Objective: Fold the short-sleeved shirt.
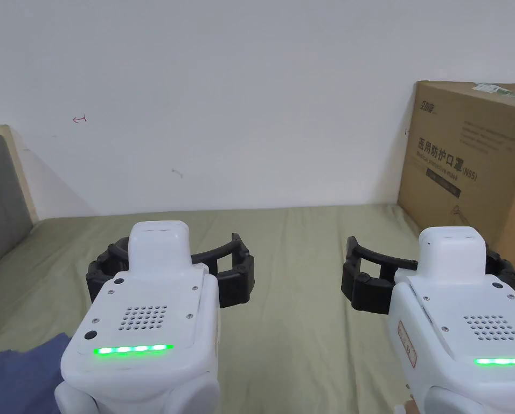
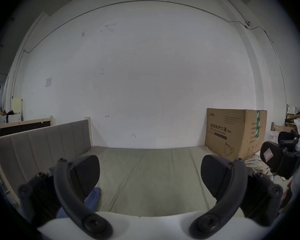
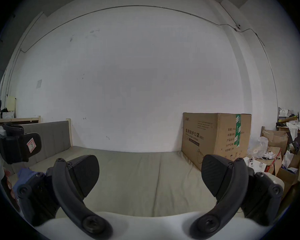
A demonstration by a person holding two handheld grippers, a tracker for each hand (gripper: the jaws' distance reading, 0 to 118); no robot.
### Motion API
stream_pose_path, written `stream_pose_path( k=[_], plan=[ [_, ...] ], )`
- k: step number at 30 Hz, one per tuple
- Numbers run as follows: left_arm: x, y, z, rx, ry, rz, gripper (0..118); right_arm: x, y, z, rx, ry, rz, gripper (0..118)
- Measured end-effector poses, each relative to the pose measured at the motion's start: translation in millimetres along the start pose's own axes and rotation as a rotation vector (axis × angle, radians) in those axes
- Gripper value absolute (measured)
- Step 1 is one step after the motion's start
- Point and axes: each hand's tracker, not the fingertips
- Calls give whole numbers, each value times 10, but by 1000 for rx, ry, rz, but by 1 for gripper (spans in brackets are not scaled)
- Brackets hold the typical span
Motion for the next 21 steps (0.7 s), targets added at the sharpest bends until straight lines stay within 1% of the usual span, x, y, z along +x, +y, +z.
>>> stream_pose_path(
  k=[4,10,21],
  plan=[
    [18,3,23,12,8,-11,116,-3,1,2,0,1,3,118],
    [-9,14,38,19,10,19,116,-10,11,10,3,4,12,118],
    [-2,19,61,34,21,-10,116,-22,11,20,0,1,20,118]
  ],
)
